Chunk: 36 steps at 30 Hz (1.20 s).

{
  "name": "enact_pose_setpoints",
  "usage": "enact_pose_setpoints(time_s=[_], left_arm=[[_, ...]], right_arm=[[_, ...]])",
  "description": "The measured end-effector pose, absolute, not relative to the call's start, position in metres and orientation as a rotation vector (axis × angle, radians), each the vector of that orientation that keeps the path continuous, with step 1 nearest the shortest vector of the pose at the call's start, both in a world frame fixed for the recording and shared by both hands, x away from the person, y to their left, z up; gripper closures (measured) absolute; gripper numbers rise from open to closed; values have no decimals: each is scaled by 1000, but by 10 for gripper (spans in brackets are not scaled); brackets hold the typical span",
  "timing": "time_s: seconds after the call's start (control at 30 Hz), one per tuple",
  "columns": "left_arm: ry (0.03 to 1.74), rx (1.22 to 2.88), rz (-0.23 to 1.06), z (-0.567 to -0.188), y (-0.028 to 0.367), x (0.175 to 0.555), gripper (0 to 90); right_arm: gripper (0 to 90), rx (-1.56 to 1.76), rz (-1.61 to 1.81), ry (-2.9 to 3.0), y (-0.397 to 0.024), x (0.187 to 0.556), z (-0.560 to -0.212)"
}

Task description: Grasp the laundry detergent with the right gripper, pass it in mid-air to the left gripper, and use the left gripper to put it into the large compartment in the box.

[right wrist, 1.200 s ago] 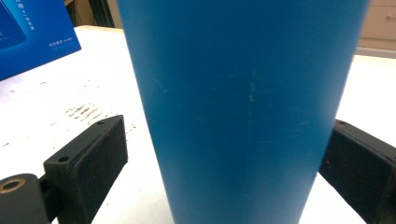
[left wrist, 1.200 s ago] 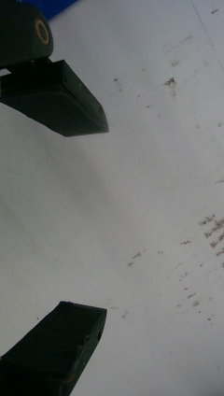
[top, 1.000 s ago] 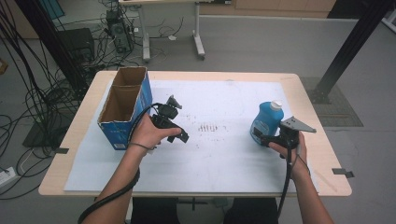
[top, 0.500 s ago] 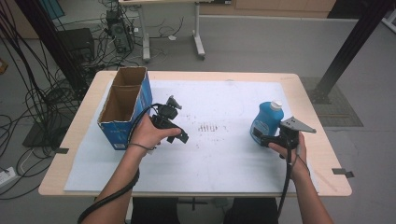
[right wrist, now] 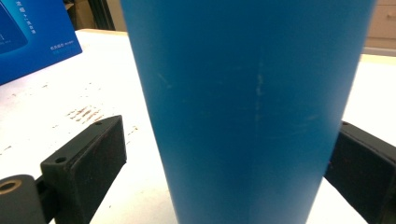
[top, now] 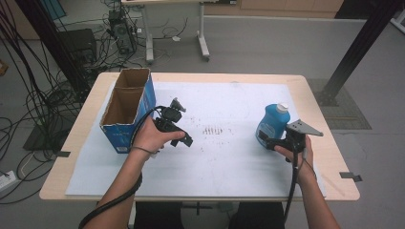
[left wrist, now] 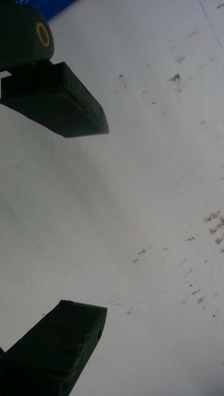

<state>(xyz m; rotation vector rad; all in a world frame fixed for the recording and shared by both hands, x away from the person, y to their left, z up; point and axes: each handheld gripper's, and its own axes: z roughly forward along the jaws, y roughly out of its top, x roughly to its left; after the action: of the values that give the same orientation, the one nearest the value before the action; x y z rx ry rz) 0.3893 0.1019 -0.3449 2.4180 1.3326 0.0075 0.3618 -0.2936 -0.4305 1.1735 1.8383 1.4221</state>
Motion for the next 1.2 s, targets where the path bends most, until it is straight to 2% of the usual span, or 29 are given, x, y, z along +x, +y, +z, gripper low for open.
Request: enact_pose_setpoints(time_s=[0.33, 0.87, 0.9, 1.2], left_arm=[[1325, 2425, 3, -344, 101, 389, 116], [1312, 2428, -2, -343, 99, 390, 121], [1314, 2428, -2, -343, 99, 390, 121], [1316, 2424, -2, -343, 101, 389, 121]], right_arm=[[84, 1177, 1420, 1827, -295, 362, -431], [241, 1159, 1410, 1823, -292, 365, -432], [272, 1152, 1411, 1821, -292, 365, -432], [327, 1140, 1403, 1813, -292, 364, -431]])
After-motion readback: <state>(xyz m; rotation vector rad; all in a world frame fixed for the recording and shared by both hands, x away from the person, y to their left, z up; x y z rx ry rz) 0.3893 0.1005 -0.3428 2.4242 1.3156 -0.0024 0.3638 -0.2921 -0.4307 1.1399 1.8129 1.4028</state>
